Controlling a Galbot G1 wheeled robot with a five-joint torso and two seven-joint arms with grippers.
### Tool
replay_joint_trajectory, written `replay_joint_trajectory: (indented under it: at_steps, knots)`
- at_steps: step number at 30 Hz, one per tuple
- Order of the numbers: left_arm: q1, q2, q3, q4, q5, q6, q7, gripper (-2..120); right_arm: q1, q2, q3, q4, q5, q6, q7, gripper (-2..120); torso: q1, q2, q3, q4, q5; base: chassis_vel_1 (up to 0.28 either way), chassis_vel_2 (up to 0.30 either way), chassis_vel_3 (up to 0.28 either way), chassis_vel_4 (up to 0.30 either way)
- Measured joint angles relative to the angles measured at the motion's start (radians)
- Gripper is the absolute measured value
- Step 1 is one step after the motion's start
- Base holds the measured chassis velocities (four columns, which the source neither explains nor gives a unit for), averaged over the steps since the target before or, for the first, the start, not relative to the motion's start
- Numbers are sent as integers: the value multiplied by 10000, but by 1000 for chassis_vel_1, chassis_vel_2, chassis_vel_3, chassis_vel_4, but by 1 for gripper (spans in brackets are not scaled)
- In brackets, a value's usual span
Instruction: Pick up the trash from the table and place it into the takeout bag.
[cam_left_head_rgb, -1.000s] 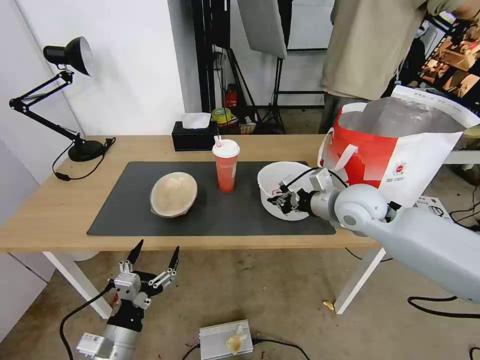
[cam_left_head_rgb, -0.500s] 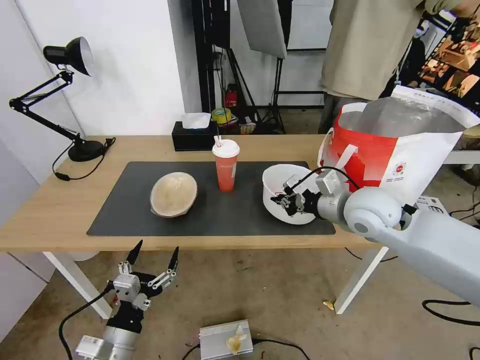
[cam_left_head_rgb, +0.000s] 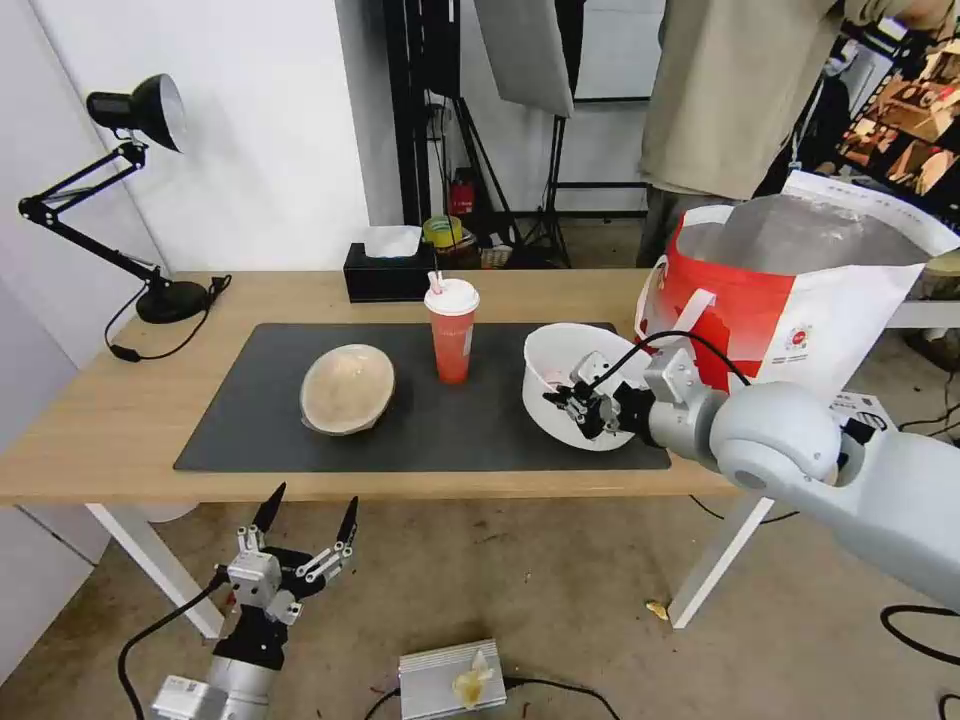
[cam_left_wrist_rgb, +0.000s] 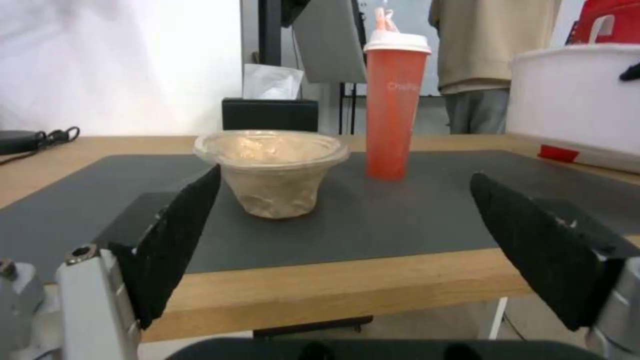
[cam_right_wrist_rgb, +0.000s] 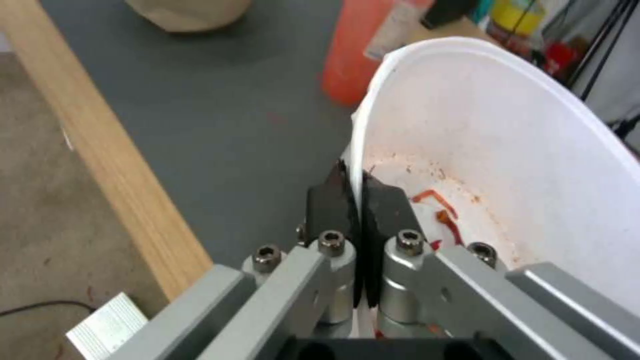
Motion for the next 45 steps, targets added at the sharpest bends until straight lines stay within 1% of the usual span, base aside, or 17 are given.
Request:
replay_joint_trajectory:
  at_steps: [6, 15, 26, 30, 33, 35, 37, 38, 40, 41, 43, 45]
  knots:
    - [28, -14, 17, 19, 17, -58, 0, 100, -80, -267, 5, 501, -595, 159, -225, 0, 0, 0, 0, 0, 1, 0, 0, 0, 0]
    - [95, -50, -41, -5, 18, -111, 0, 100, -110, -522, 36, 1059, -1124, 313, -483, 0, 0, 0, 0, 0, 1, 0, 0, 0, 0]
    - [189, -100, -110, -167, 49, -156, 9, 100, -124, -865, 537, 1675, -1467, 562, -806, 0, 0, 0, 1, 0, 1, 0, 0, 0, 0]
    - [196, -109, -91, -168, 70, -169, 18, 100, -139, -1112, 929, 1861, -1561, 703, -987, 0, 0, 0, 0, 0, 0, 0, 0, 0, 0]
    - [190, -100, -46, -141, 103, -170, 25, 100, -215, -1423, 1436, 2005, -1614, 846, -1180, 0, 0, 0, 1, 0, 1, 0, 0, 0, 0]
    - [185, -94, -35, -131, 106, -171, 30, 100, -233, -1498, 1558, 2027, -1613, 879, -1210, 0, 0, 0, 0, 0, 1, 0, 0, 0, 0]
    - [169, -51, 0, -121, 112, -174, 57, 100, -286, -1778, 2015, 2082, -1566, 999, -1326, 0, 0, 0, 0, 0, 1, 0, 0, 0, 0]
    - [169, -51, 0, -121, 112, -174, 57, 100, -286, -1778, 2015, 2082, -1566, 999, -1326, 0, 0, 0, 0, 0, 1, 0, 0, 0, 0]
    - [168, -12, 8, -126, 124, -175, 80, 100, -337, -2025, 2410, 2106, -1519, 1111, -1429, 0, 0, 0, 0, 0, 0, 0, 0, 0, 0]
    - [168, -12, 8, -126, 124, -175, 80, 100, -337, -2025, 2410, 2106, -1519, 1111, -1429, 0, 0, 0, 0, 0, 0, 0, 0, 0, 0]
    - [197, 17, 2, -171, 134, -183, 140, 100, -399, -2321, 2812, 2122, -1395, 1231, -1508, 0, 0, 0, 0, 0, 1, 0, 0, 0, 0]
    - [221, 38, -9, -200, 135, -194, 172, 100, -436, -2454, 2998, 2121, -1317, 1284, -1514, 0, 0, 0, 0, 0, 1, 0, 0, 0, 0]
